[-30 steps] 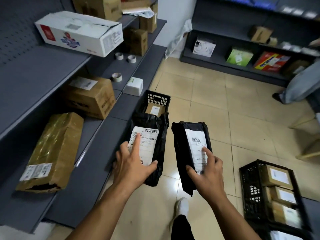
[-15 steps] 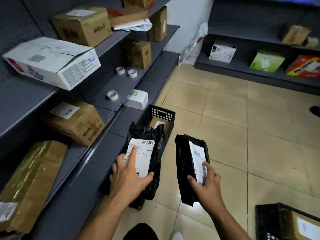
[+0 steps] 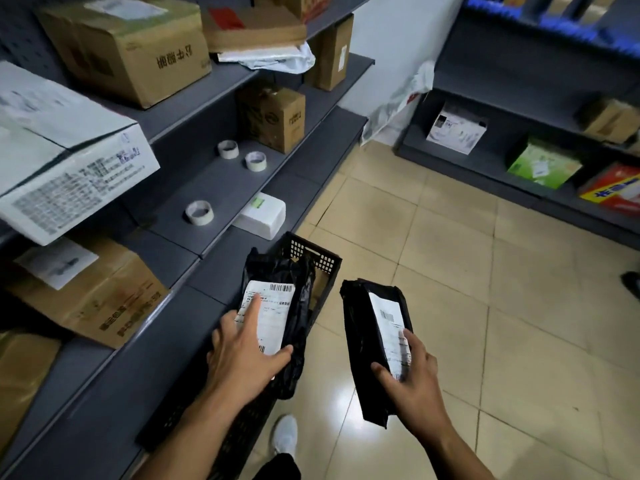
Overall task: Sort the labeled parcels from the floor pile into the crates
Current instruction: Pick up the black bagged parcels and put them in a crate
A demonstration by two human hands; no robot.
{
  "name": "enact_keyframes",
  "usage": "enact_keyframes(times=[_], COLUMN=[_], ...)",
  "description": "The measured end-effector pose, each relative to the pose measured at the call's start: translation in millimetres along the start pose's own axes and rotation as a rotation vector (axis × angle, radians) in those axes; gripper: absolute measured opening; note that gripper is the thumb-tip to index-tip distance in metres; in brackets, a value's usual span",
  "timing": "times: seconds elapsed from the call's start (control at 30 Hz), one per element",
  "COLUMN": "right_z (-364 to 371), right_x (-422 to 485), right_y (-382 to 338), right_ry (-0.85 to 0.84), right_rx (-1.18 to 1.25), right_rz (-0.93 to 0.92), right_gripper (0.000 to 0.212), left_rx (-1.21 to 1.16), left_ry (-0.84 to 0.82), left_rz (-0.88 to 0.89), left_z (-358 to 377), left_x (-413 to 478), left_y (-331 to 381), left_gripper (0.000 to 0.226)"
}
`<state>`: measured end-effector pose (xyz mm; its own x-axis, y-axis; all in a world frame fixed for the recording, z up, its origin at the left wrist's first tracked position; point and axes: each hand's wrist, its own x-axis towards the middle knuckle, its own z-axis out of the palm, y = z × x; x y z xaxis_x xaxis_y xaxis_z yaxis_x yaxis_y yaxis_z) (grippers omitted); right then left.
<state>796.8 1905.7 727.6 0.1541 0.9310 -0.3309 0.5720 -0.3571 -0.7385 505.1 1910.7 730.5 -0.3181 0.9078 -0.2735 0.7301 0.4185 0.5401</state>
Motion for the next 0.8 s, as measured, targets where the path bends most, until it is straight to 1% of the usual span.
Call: enact_keyframes(times=[0.13, 0.27, 0.33, 0.43, 0.47, 0.57, 0.7, 0.8], right_z=[-1.9, 8.5, 14.9, 21.0, 20.4, 12.0, 14.8, 36.2], right_x=[61.0, 115.7, 147.9, 195.4, 210.5, 256.2, 321.4, 366.7], right_y=[-21.6, -26.7, -23.0, -15.7, -12.6, -4.2, 6.1, 14.7], right_ry=[-0.006, -0.056, -0.096, -0.166, -0.184, -0.241, -0.298, -0.339], right_rx=[0.077, 0.172, 0.203, 0.255, 0.263, 0.263, 0.247, 0.181], right_rz=[0.052, 0.121, 0.140, 0.179, 0.204, 0.279, 0.315, 0.361], right_gripper=[0.077, 0.083, 0.083, 0.072, 0.072, 0.084, 0.084, 0.092], left_rx=[0.003, -0.008, -0.009, -0.036, -0.042, -0.066, -0.155, -0.173], left_ry=[-0.008, 0.004, -0.003, -0.012, -0.020, -0.026, 0.028, 0.038], left_rz=[0.002, -0.033, -0.088, -0.186, -0.225, -0.345, -0.458, -0.530], left_z=[-4.9, 3.0, 16.1, 43.2, 52.3, 79.0, 122.3, 152.3], left_x=[54.1, 92.8, 108.8, 128.0, 133.7, 148.7, 168.0, 184.7], left_y=[23.4, 38.7, 42.1, 50.3, 54.4, 71.1, 89.2, 93.7], left_gripper=[0.113, 0.113, 0.114, 0.114, 0.113, 0.113, 0.111, 0.110])
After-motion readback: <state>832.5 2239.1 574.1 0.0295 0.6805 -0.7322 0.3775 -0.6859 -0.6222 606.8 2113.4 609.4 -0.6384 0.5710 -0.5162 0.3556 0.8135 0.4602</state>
